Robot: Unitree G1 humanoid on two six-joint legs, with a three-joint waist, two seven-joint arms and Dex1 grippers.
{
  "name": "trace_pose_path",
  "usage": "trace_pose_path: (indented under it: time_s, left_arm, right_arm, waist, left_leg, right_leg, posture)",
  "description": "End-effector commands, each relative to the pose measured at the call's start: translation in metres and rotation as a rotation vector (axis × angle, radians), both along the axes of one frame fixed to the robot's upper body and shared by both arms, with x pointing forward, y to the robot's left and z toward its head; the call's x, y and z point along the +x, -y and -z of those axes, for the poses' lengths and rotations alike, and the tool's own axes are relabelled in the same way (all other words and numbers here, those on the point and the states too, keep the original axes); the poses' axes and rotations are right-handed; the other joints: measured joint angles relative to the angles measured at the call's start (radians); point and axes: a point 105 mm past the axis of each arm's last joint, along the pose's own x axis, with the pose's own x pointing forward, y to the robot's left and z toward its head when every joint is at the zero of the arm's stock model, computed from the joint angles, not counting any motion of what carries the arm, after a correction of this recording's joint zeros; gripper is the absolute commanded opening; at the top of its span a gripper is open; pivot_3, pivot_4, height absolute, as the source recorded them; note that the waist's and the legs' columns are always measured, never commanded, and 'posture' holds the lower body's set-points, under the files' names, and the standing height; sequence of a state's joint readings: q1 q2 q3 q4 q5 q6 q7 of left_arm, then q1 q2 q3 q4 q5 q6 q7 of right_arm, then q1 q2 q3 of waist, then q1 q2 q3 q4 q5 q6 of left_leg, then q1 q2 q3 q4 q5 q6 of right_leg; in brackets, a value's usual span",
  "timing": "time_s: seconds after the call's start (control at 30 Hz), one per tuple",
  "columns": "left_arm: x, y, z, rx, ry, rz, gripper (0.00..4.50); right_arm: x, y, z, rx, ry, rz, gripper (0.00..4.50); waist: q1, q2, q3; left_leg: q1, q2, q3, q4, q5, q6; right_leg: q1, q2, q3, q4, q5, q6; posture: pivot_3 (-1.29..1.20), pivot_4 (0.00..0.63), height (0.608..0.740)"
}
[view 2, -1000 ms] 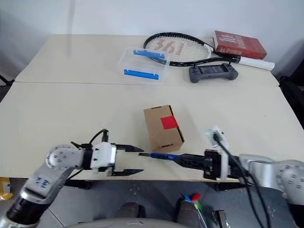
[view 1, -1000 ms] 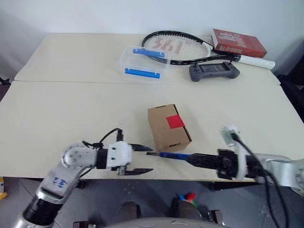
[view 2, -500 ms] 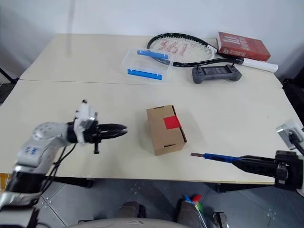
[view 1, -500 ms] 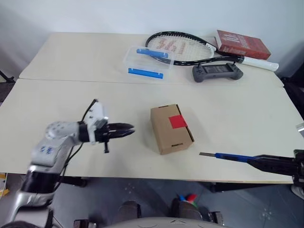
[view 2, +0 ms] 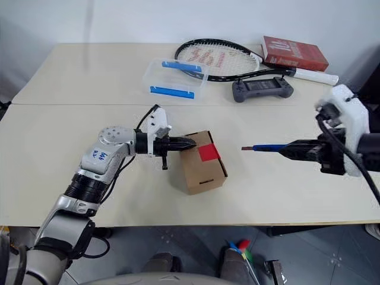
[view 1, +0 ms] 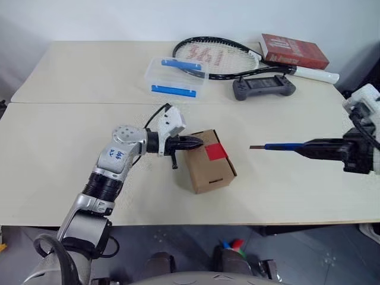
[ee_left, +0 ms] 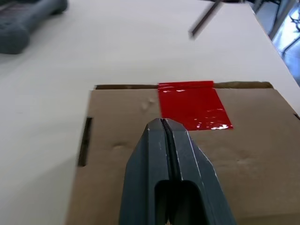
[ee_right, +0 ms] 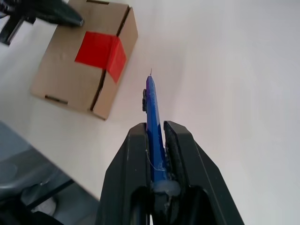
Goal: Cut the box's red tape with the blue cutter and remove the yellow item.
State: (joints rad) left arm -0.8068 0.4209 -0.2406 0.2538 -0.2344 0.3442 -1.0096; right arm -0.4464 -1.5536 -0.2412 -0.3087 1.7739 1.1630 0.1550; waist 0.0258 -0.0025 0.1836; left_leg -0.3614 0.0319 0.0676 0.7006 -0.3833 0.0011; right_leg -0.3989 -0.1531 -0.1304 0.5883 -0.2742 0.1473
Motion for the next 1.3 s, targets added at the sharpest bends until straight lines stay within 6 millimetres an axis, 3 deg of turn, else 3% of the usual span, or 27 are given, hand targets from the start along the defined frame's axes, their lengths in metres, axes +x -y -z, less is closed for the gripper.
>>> trace_pose_path:
  time_s: [0.03, 0.23, 0.5, 1.3]
  left_arm:
    - [0.001, 0.007, 0.0, 0.056, 0.051, 0.013, 0.0]
    - [-0.002, 0.009, 0.008, 0.085, 0.045, 0.01, 0.0]
    - [-0.004, 0.009, 0.017, 0.089, 0.031, -0.011, 0.0]
    - [-0.01, 0.012, 0.023, 0.095, 0.017, -0.008, 0.0]
  right_arm:
    - [0.013, -0.012, -0.008, 0.057, 0.024, 0.017, 0.18]
    - [0.036, -0.033, -0.02, 0.071, 0.051, 0.017, 0.18]
    - [0.041, -0.053, -0.018, 0.074, 0.013, -0.023, 0.18]
    - [0.037, -0.052, 0.011, 0.074, -0.068, -0.007, 0.18]
  waist:
    - [0.0, 0.0, 0.0]
    - [0.003, 0.0, 0.0]
    - [0.006, 0.0, 0.0]
    - [0.003, 0.001, -0.001]
  left_leg:
    - [-0.002, 0.0, -0.001, 0.001, 0.0, 0.0]
    - [-0.013, 0.0, -0.002, 0.01, 0.0, 0.0]
    - [-0.014, 0.001, -0.002, 0.012, 0.0, 0.001]
    - [-0.014, 0.001, -0.002, 0.016, 0.0, 0.001]
  right_leg:
    - [-0.001, 0.0, 0.0, -0.001, 0.0, 0.0]
    - [-0.009, 0.0, -0.001, 0.003, 0.001, 0.0]
    - [-0.01, 0.0, -0.001, 0.005, 0.002, 0.001]
    - [-0.01, 0.0, 0.0, 0.007, 0.005, 0.0]
  posture:
    - [0.0, 0.15, 0.74]
    - [0.0, 0.15, 0.74]
    - [0.0, 0.15, 0.74]
    - [0.0, 0.15, 0.74]
